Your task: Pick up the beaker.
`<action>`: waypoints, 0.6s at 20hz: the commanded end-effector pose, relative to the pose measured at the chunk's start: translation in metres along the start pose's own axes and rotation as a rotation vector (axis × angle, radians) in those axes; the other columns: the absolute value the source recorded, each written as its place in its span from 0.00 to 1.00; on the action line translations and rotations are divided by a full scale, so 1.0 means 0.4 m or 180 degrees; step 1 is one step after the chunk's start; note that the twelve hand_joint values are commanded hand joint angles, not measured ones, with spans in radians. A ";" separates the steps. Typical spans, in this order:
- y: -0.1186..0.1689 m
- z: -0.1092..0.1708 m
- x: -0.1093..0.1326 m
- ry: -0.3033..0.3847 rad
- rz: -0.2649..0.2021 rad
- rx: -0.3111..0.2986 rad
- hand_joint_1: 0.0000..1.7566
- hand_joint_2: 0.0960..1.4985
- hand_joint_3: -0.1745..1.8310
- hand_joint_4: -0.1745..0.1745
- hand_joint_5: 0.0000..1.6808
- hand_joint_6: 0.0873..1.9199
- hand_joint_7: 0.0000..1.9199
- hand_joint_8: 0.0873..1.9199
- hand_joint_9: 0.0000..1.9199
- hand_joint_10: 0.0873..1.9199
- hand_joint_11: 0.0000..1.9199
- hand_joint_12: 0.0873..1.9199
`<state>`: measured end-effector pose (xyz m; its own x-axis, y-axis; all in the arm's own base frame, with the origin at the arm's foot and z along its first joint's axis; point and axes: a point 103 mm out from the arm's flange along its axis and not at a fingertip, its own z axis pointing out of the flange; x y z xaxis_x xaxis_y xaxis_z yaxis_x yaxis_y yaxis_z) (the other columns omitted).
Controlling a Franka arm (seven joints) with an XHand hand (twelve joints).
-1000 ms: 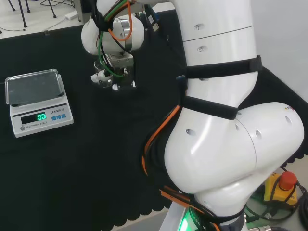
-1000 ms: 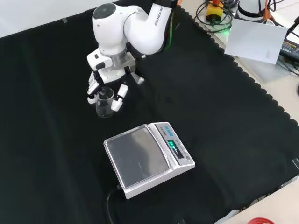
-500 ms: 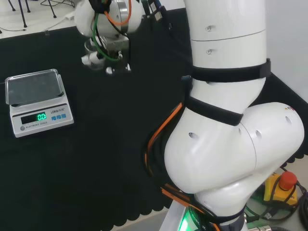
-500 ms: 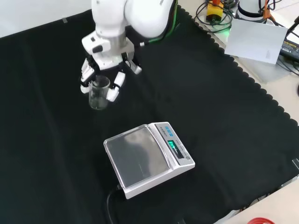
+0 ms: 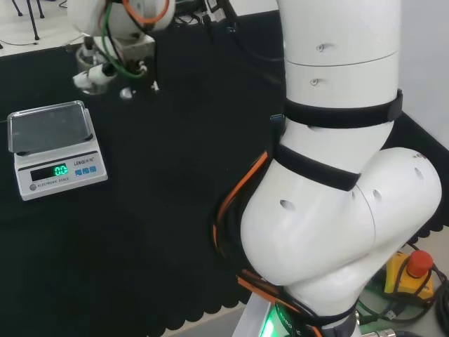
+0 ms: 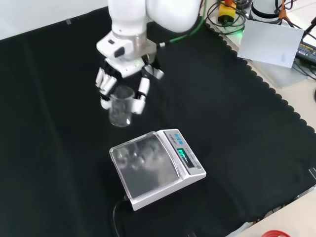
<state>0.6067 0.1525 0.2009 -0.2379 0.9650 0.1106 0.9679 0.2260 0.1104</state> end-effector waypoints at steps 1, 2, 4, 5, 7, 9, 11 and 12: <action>-0.011 0.052 0.089 0.0082 -0.0219 0.0188 0.56 0.72 0.12 1.00 0.55 0.56 0.63 0.48 0.69 0.26 0.51 0.57; -0.013 0.060 0.095 0.0081 -0.0228 0.0202 0.56 0.72 0.12 1.00 0.55 0.56 0.63 0.48 0.69 0.26 0.51 0.57; -0.015 0.082 0.109 0.0069 -0.0282 0.0322 0.56 0.71 0.12 1.00 0.55 0.55 0.63 0.48 0.69 0.26 0.51 0.57; -0.015 0.092 0.116 0.0102 -0.0265 0.0324 0.56 0.71 0.12 1.00 0.55 0.55 0.63 0.48 0.69 0.26 0.51 0.57; -0.011 0.104 0.130 0.0094 -0.0274 0.0368 0.57 0.71 0.12 1.00 0.56 0.55 0.63 0.48 0.69 0.26 0.51 0.57; -0.007 0.118 0.155 0.0094 -0.0333 0.0391 0.57 0.71 0.12 1.00 0.56 0.55 0.63 0.48 0.69 0.26 0.51 0.57; -0.004 0.132 0.181 0.0094 -0.0380 0.0409 0.57 0.71 0.12 1.00 0.56 0.54 0.63 0.48 0.69 0.26 0.51 0.57; -0.001 0.139 0.194 0.0096 -0.0402 0.0424 0.57 0.71 0.12 1.00 0.56 0.54 0.63 0.48 0.69 0.26 0.50 0.57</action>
<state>0.5959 0.2101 0.1644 -0.3275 0.9353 0.1339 0.9444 0.3283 0.0163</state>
